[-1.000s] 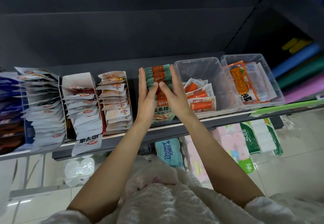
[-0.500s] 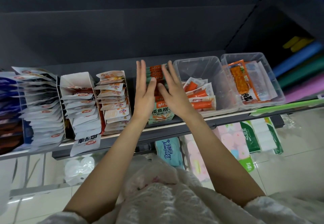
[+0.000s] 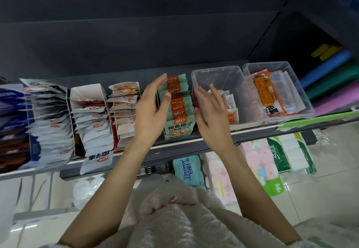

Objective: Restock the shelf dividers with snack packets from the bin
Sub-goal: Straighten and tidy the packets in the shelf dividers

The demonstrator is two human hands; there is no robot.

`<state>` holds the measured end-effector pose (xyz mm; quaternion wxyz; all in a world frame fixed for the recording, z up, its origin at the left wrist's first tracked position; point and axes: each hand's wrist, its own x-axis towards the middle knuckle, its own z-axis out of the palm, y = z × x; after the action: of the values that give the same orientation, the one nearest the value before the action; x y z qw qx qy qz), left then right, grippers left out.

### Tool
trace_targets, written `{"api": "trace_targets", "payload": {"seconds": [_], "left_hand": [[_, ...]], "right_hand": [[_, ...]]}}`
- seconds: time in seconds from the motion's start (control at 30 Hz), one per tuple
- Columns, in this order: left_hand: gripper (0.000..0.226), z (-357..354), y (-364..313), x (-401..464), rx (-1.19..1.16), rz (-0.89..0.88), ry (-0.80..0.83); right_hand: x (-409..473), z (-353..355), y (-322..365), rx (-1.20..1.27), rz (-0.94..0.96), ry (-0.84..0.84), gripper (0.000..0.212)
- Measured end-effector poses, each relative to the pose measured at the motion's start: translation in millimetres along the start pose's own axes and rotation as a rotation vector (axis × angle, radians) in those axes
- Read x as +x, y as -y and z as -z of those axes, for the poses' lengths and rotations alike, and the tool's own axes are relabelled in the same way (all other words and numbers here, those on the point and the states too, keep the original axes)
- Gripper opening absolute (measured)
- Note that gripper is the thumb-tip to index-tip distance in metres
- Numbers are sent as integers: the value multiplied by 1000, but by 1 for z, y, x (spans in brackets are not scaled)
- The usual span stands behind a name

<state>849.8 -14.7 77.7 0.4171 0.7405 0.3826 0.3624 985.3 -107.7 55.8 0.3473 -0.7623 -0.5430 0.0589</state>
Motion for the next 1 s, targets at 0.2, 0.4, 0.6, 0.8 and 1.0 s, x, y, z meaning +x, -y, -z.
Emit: {"api": "trace_targets", "payload": {"seconds": [0.2, 0.4, 0.6, 0.8, 1.0], "left_hand": [[29, 52, -10, -37, 325, -200, -130], [32, 130, 7, -49, 715, -164, -102], [37, 157, 40, -33, 911, -217, -10], [31, 150, 60, -27, 927, -414, 14], [38, 145, 70, -13, 963, -507, 145]], "right_hand": [[-7, -6, 14, -28, 107, -30, 40], [16, -12, 67, 22, 342, 128, 40], [65, -55, 111, -372, 416, 531, 113], [98, -77, 122, -491, 363, 660, 105], [114, -77, 114, -479, 481, 606, 29]]}}
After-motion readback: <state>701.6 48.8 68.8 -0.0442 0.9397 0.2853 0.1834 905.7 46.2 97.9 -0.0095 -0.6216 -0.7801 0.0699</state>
